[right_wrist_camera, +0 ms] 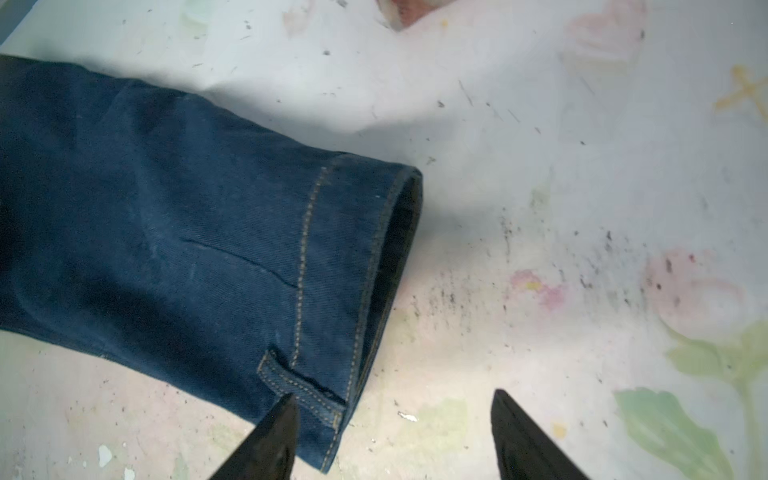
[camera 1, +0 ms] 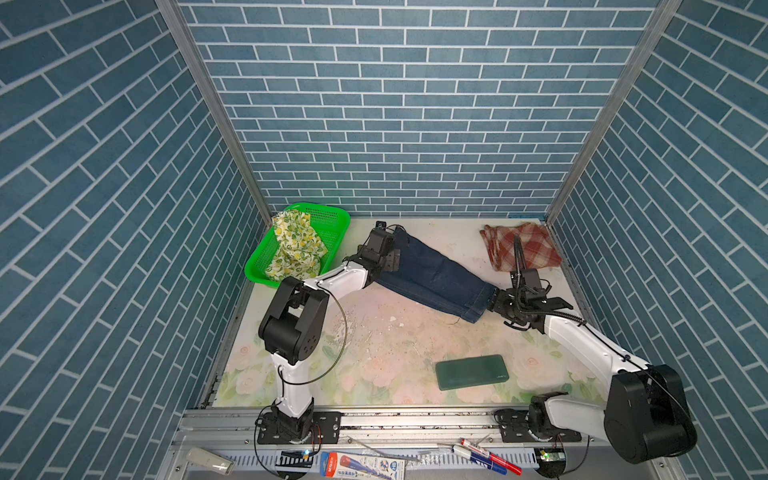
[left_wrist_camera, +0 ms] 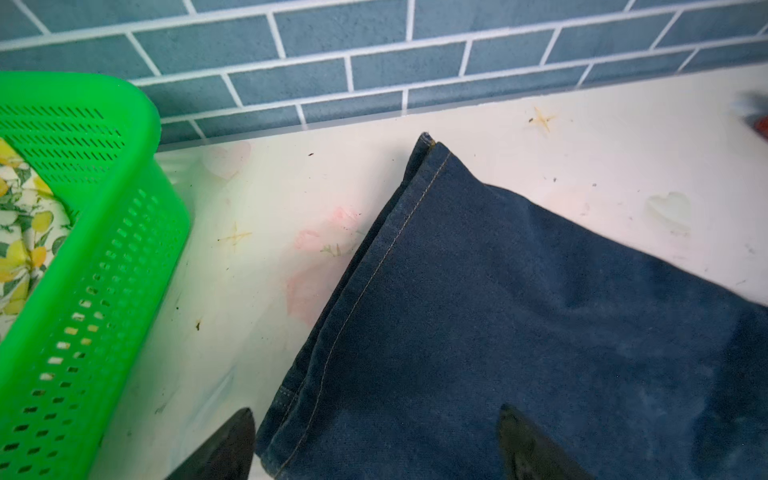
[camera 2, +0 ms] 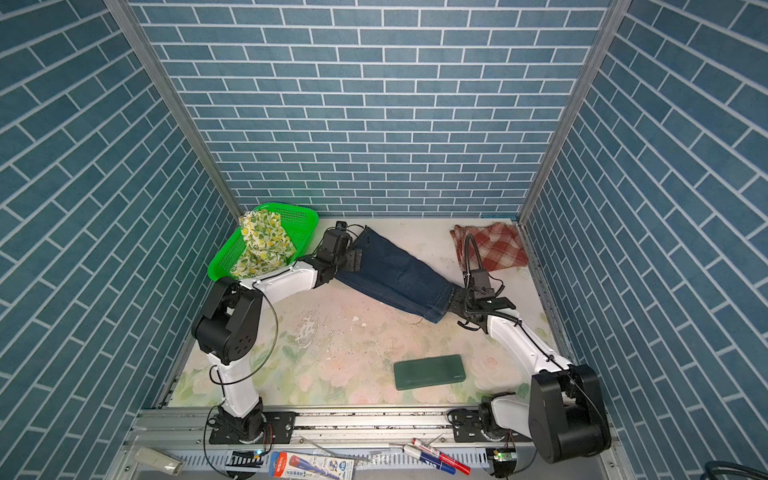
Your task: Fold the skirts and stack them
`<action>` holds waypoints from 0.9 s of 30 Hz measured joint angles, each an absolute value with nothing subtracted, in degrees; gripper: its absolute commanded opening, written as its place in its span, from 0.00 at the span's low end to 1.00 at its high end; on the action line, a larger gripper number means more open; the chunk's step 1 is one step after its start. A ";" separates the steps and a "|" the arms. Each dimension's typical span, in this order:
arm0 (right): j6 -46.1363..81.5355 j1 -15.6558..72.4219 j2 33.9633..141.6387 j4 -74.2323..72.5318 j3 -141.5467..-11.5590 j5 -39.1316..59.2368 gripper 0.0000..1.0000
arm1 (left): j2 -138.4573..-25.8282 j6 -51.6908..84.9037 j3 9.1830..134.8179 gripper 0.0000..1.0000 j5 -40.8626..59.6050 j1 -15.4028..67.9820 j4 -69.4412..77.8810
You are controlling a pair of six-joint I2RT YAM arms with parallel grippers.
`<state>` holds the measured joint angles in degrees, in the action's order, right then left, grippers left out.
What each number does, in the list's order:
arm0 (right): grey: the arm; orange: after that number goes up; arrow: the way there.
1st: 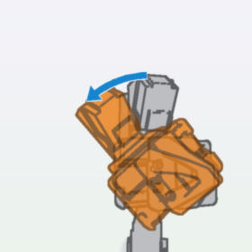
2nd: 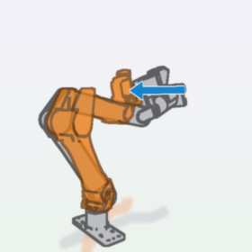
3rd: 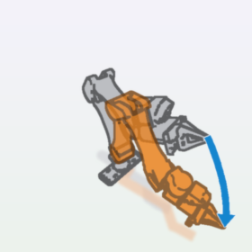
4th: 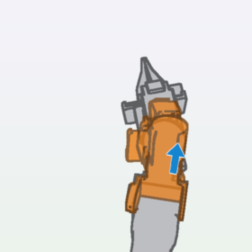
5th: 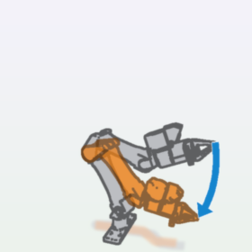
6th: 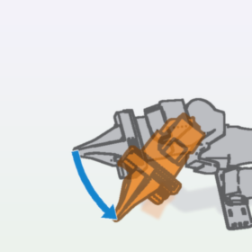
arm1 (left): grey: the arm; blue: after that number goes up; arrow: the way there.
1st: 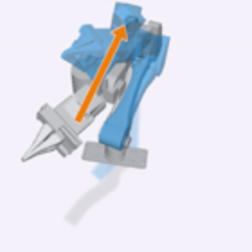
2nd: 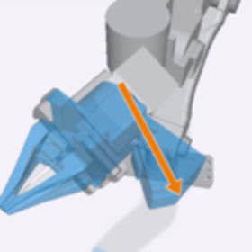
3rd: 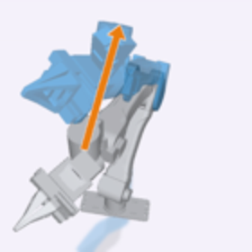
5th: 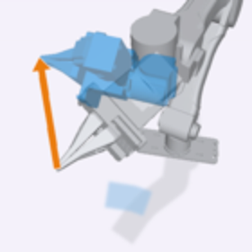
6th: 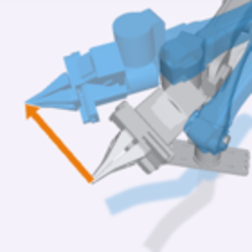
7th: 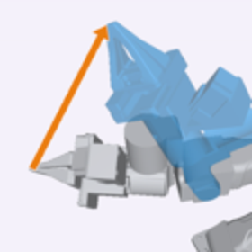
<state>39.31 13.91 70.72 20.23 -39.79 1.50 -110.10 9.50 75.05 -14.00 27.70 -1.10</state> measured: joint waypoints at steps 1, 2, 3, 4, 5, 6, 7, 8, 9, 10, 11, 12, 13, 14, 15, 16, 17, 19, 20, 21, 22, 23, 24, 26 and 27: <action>40.21 13.54 70.72 19.84 -39.16 2.02 0.75 | -110.69 8.51 75.44 0.93 -14.09 27.66 -1.21; 41.06 13.06 70.76 19.38 -38.46 2.46 0.75 | -111.70 7.14 76.12 0.93 -14.15 27.66 -1.50; 42.04 12.62 70.89 18.83 -37.89 3.55 0.75 | -112.73 6.02 76.77 0.94 -14.17 27.64 -1.78; 42.68 12.32 71.13 18.22 -37.47 4.27 0.75 | -113.65 5.13 77.38 0.94 -14.24 27.62 -2.07; 43.57 12.05 71.57 17.39 -37.17 5.23 0.75 | -114.78 4.21 78.19 0.94 -14.41 27.62 -2.66; 44.25 11.84 72.20 16.34 -36.99 6.15 0.75 | -115.98 3.40 79.13 0.94 -14.57 27.62 -3.14; 44.93 11.70 72.84 15.31 -36.88 7.01 0.75 | -117.10 2.76 80.01 0.94 -14.81 27.62 -3.44; 45.60 11.57 73.69 14.02 -36.77 7.97 0.75 | -118.30 2.13 80.99 0.94 -15.05 27.57 -3.97; 46.35 11.55 74.52 12.84 -36.64 8.78 0.75 | -119.59 1.65 82.06 0.94 -15.33 27.51 -4.64; 46.85 11.53 75.18 11.86 -36.53 9.39 0.75 | -120.70 1.43 83.20 0.94 -15.44 27.46 -5.61; 47.62 11.46 75.94 10.68 -36.32 10.07 0.75 | -121.95 1.17 84.62 0.94 -15.53 27.38 -6.72; 48.25 11.44 76.64 9.52 -36.07 10.68 0.75 | -123.04 0.99 85.84 0.94 -15.62 27.22 -7.66; 48.93 11.44 77.30 8.49 -35.86 11.25 0.75 | -123.74 0.97 86.83 0.94 -15.66 27.07 -8.45; 49.67 11.44 78.22 7.33 -35.59 11.84 0.75 | -124.51 0.97 87.88 0.93 -15.59 26.83 -9.26; 50.33 11.44 79.13 6.35 -35.44 12.36 0.74 | -125.05 1.10 88.68 0.93 -15.51 26.55 -9.93; 50.96 11.44 79.99 5.58 -35.33 12.80 0.73 | -125.36 1.34 89.43 0.92 -15.35 26.28 -10.72; 51.68 11.44 81.06 4.58 -35.18 13.32 0.72 | -125.62 1.74 90.19 0.92 -15.18 25.98 -11.55; 52.84 11.44 82.37 2.20 -35.07 14.02 0.71 | -126.08 2.81 91.98 0.90 -14.90 25.39 -13.45; 53.39 11.44 82.96 1.06 -35.07 14.41 0.70 | -126.41 3.36 93.03 0.89 -14.59 25.17 -14.39; 54.00 11.42 83.59 -0.30 -35.07 14.68 0.69 | -126.87 4.05 94.21 0.89 -14.22 24.91 -15.38; 54.37 11.38 84.18 -1.48 -35.07 14.94 0.67 | -127.31 4.47 95.24 0.88 -13.93 24.73 -16.12; 54.92 11.33 84.99 -2.98 -35.07 15.35 0.65 | -127.85 4.99 96.20 0.86 -13.65 24.58 -16.82; 55.46 11.33 85.78 -4.60 -35.09 15.64 0.63 | -128.38 5.54 97.08 0.85 -13.32 24.47 -17.54; 56.40 11.33 87.24 -7.11 -35.20 16.25 0.57 | -129.38 6.39 98.28 0.81 -12.43 24.34 -19.09; 56.88 11.33 87.94 -8.27 -35.22 16.51 0.52 | -129.78 6.72 98.56 0.79 -12.10 24.27 -19.79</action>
